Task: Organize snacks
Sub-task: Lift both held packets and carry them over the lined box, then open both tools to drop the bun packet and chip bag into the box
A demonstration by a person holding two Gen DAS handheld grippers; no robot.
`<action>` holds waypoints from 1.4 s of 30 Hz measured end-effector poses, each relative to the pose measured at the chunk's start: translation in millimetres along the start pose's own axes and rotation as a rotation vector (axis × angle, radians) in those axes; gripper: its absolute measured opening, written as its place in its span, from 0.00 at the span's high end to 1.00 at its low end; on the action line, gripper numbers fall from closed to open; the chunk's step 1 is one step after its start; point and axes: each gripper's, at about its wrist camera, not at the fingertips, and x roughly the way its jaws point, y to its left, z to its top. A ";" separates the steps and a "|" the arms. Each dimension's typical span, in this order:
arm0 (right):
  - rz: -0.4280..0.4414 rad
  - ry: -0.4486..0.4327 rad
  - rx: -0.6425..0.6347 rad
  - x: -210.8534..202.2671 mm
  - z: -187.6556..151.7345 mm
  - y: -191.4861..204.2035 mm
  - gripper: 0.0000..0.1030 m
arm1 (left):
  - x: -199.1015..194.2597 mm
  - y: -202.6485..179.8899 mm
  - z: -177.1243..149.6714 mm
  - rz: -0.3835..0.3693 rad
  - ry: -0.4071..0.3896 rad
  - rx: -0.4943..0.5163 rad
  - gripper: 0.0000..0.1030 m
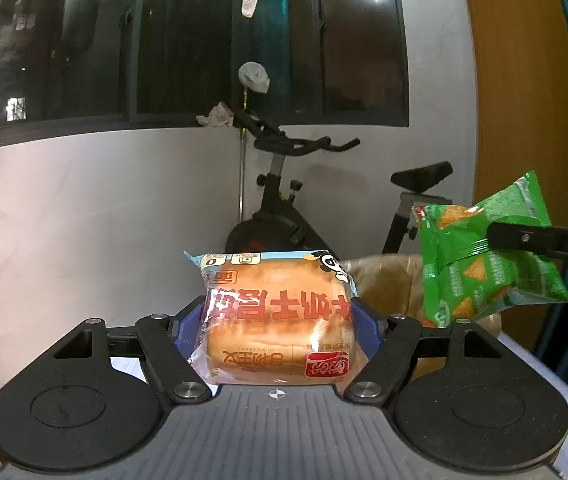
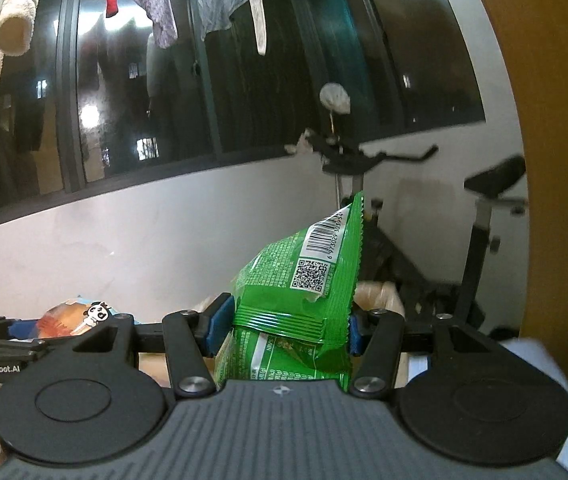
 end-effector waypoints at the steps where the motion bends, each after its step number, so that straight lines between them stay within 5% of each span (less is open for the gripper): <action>1: -0.008 -0.008 -0.008 8.5 5.8 -2.4 0.45 | 8.1 -2.6 4.1 -0.008 -0.001 0.001 0.26; 5: -0.047 0.018 -0.065 51.8 18.4 -10.3 0.45 | 44.9 -11.3 17.4 -0.031 0.018 0.016 0.26; 13: -0.076 0.271 -0.063 133.1 -2.1 -29.1 0.45 | 117.9 -15.9 13.5 -0.053 0.167 0.015 0.25; 24: -0.088 0.422 -0.061 166.7 -32.8 -36.0 0.39 | 168.2 3.5 -3.5 -0.082 0.310 -0.013 0.24; 29: -0.109 0.447 -0.021 170.9 -33.8 -43.1 0.27 | 163.1 8.5 -5.9 -0.124 0.297 -0.040 0.16; 42: -0.093 0.388 -0.012 134.1 -13.2 -39.3 0.26 | 110.8 34.8 18.4 -0.086 0.197 -0.064 0.16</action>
